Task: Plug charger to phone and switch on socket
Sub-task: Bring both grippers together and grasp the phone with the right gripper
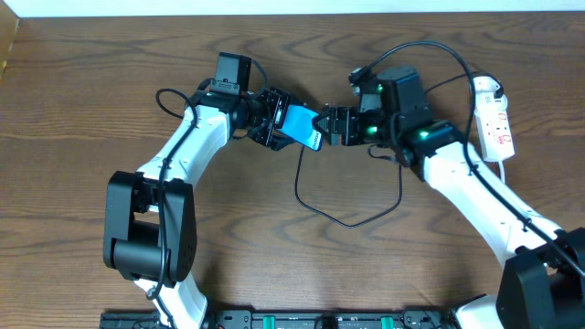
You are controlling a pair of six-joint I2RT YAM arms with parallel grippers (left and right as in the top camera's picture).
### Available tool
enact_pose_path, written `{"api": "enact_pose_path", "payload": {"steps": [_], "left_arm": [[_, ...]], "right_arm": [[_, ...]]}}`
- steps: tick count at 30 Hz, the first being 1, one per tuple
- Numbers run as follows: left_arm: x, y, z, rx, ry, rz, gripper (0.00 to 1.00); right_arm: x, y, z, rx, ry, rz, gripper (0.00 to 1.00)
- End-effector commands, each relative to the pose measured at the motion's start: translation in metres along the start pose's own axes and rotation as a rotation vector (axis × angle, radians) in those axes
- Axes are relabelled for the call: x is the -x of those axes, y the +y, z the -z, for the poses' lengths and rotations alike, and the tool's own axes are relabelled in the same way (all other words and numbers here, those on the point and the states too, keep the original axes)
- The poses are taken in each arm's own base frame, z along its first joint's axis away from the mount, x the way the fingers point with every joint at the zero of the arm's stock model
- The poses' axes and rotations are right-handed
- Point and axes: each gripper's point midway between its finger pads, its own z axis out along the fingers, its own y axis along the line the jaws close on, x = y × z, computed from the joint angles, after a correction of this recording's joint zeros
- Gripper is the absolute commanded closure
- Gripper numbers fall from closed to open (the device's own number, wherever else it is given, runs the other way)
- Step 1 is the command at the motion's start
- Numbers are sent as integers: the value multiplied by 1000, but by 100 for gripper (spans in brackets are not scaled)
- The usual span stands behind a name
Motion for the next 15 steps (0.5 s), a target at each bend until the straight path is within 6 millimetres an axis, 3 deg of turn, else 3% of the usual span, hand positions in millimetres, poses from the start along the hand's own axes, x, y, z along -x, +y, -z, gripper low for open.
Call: {"api": "enact_pose_path", "payload": {"steps": [1, 8, 15], "left_arm": [[-9, -9, 7, -29, 21, 3, 39], [-19, -11, 8, -36, 81, 28, 39], [-19, -11, 8, -36, 82, 28, 39]], "right_arm": [[1, -3, -10, -70, -17, 12, 29], [-18, 0, -49, -62, 24, 45, 47], [-18, -7, -58, -83, 17, 48, 65]]}}
